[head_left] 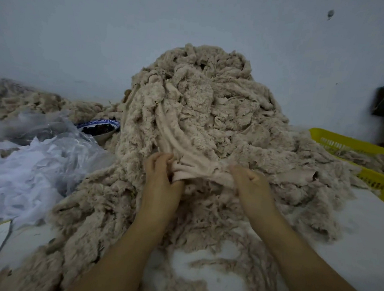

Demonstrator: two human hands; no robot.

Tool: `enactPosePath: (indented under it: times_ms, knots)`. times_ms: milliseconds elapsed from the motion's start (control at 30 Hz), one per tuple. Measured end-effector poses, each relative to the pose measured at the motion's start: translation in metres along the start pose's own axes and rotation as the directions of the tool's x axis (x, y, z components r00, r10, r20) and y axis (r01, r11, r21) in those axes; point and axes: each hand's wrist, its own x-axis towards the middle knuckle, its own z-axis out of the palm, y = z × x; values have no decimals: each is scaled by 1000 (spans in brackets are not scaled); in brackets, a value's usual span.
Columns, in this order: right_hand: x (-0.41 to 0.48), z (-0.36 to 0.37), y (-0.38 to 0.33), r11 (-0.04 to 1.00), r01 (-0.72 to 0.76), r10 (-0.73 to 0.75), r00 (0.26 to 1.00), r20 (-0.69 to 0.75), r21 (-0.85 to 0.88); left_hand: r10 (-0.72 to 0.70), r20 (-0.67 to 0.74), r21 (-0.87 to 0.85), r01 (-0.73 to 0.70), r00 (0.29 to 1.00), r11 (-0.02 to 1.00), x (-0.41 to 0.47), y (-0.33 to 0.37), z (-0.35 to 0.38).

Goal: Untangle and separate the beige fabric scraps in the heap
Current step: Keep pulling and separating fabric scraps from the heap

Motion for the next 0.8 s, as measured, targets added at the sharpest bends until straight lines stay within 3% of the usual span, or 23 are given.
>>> enactPosePath:
  times_ms: [167,333,433,533,600,667,800]
  knots:
    - [10,-7,10,976,-212,217,967,-133,53,76,-86,-67,-82,993,994,-1,1,-3]
    - [12,-7,17,978,-210,206,965,-162,-12,378,-125,-153,-395,917,906,-6,13,-4]
    - [14,-9,18,975,-221,219,948,-233,17,297,14,-180,-290,955,940,-8,15,-3]
    - [14,-10,17,966,-241,257,933,-251,92,205,185,6,-209,961,978,-6,13,0]
    - [14,-11,17,959,-261,281,930,-238,113,199,208,39,-211,958,977,-6,12,1]
    - [15,-12,16,948,-300,317,923,-217,105,190,188,-28,-189,964,982,-8,13,1]
    - [13,-14,19,939,-329,319,943,-97,-101,196,173,-232,-153,965,961,-13,14,-1]
